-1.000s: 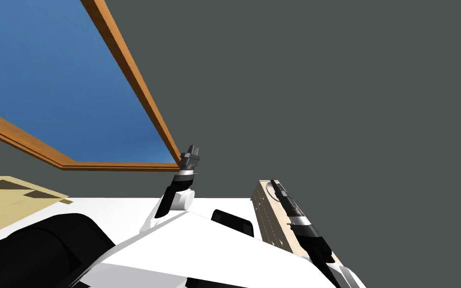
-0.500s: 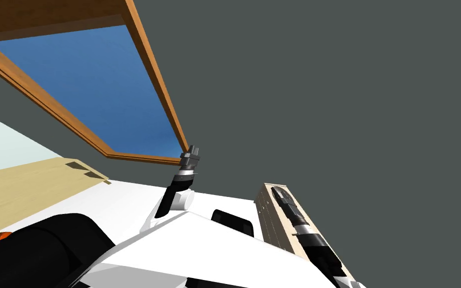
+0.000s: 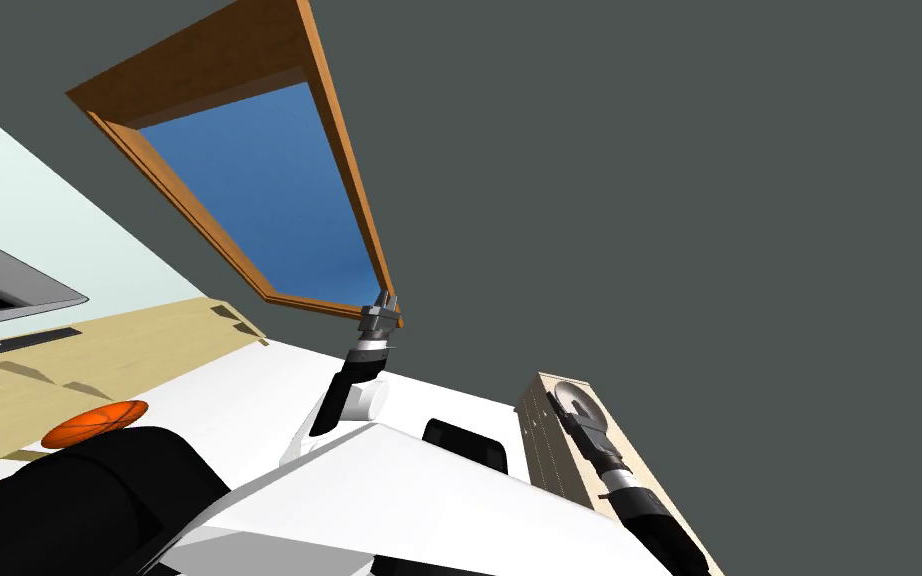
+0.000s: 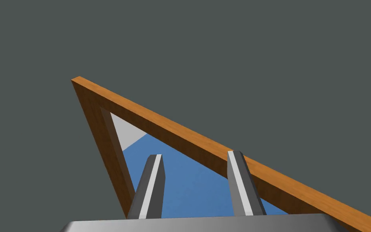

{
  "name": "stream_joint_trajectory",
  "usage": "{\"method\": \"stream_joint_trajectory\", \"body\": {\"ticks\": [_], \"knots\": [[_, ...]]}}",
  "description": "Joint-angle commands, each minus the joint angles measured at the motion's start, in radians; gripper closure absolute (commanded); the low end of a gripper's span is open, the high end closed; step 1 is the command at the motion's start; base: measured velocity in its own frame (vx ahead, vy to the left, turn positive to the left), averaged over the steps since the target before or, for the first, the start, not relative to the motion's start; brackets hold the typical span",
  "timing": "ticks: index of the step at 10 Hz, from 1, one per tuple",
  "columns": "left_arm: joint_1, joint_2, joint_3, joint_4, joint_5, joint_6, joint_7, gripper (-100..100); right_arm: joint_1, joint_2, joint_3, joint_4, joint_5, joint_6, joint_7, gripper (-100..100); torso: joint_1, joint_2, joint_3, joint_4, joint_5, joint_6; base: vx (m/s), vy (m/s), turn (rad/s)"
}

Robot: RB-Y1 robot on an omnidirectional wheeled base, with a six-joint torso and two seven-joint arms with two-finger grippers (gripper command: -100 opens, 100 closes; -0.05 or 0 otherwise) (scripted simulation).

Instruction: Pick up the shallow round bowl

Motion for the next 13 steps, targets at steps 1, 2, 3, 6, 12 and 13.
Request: {"method": "stream_joint_trajectory", "body": {"ticks": [1, 2, 3, 6, 12, 13], "knots": [[0.0, 0.0, 0.0, 0.0, 0.0, 0.0, 0.0, 0, 0.001, -0.024, -0.009, 0.016, 0.05, 0.013, -0.005, -100, 0.0, 0.0, 0.0, 0.0, 0.0, 0.0, -0.034, -0.008, 0.137], [0.0, 0.0, 0.0, 0.0, 0.0, 0.0, 0.0, 0, 0.001, -0.024, -0.009, 0.016, 0.079, 0.013, -0.005, -100, 0.0, 0.0, 0.0, 0.0, 0.0, 0.001, -0.015, -0.006, 0.005], [0.0, 0.0, 0.0, 0.0, 0.0, 0.0, 0.0, 0, 0.012, -0.045, -0.024, 0.058, 0.11, 0.026, 0.005, -100, 0.0, -0.001, -0.001, 0.0, 0.0, 0.001, -0.034, -0.005, 0.322], [0.0, 0.0, 0.0, 0.0, 0.0, 0.0, 0.0, 0, 0.022, -0.067, -0.038, 0.1, 0.195, 0.038, 0.015, -100, 0.0, -0.001, -0.001, 0.0, 0.0, 0.001, -0.023, -0.007, 0.139], [0.0, 0.0, 0.0, 0.0, 0.0, 0.0, 0.0, 0, 0.035, -0.11, -0.062, 0.188, 0.367, 0.063, 0.034, -100, 0.0, -0.001, -0.001, 0.0, 0.0, 0.001, -0.023, -0.005, 0.167], [0.0, 0.0, 0.0, 0.0, 0.0, 0.0, 0.0, 0, 0.035, -0.11, -0.062, 0.188, 0.393, 0.063, 0.034, -100, -0.001, -0.001, -0.001, 0.0, 0.0, 0.0, -0.025, -0.012, 0.195]]}}
